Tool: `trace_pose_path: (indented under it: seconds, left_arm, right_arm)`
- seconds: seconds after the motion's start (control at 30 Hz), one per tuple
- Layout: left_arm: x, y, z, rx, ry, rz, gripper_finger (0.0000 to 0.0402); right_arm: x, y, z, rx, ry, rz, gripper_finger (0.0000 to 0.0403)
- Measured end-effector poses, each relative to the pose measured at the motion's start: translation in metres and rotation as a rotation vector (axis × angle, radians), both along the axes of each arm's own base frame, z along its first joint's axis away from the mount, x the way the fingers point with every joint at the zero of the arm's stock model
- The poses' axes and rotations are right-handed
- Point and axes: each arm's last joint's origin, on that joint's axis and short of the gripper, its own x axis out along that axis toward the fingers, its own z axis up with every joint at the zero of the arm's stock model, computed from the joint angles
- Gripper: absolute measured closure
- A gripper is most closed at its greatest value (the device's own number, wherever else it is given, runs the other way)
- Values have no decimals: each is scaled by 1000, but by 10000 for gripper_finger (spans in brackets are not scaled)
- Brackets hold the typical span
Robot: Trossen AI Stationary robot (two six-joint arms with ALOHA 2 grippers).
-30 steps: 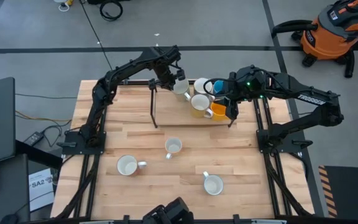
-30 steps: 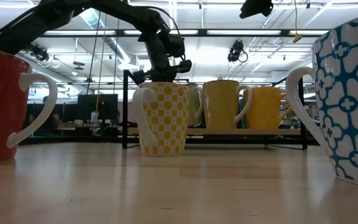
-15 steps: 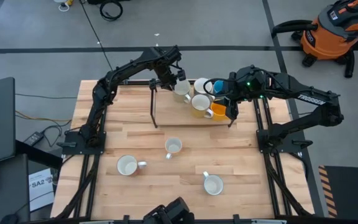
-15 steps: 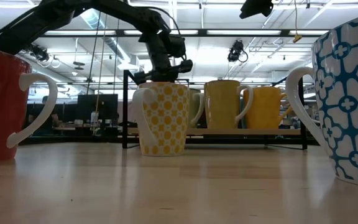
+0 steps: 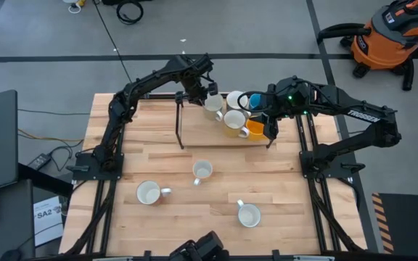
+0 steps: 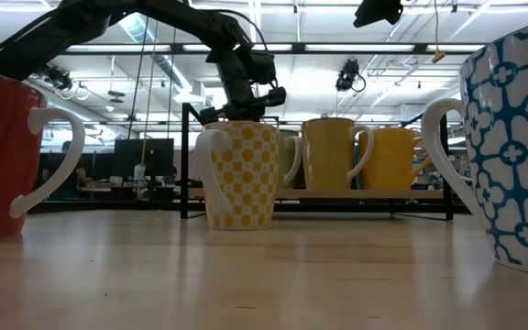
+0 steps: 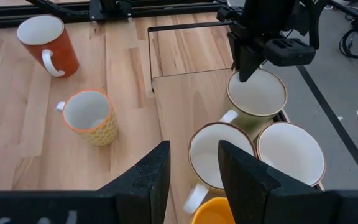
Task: Place coffee mugs
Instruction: Put the light green mug on the shelf
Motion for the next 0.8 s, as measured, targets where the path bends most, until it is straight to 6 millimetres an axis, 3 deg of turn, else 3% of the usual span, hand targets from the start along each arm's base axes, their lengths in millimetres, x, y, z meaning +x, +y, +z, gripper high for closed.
trace_pose_path:
  seconds: [0.63, 0.8]
  left_arm:
    - [2, 1, 0, 73, 8, -44, 341]
    - [2, 1, 0, 79, 18, -37, 326]
  right_arm:
    - [0, 0, 0, 0, 0, 0, 262]
    - [0, 0, 0, 0, 0, 0, 262]
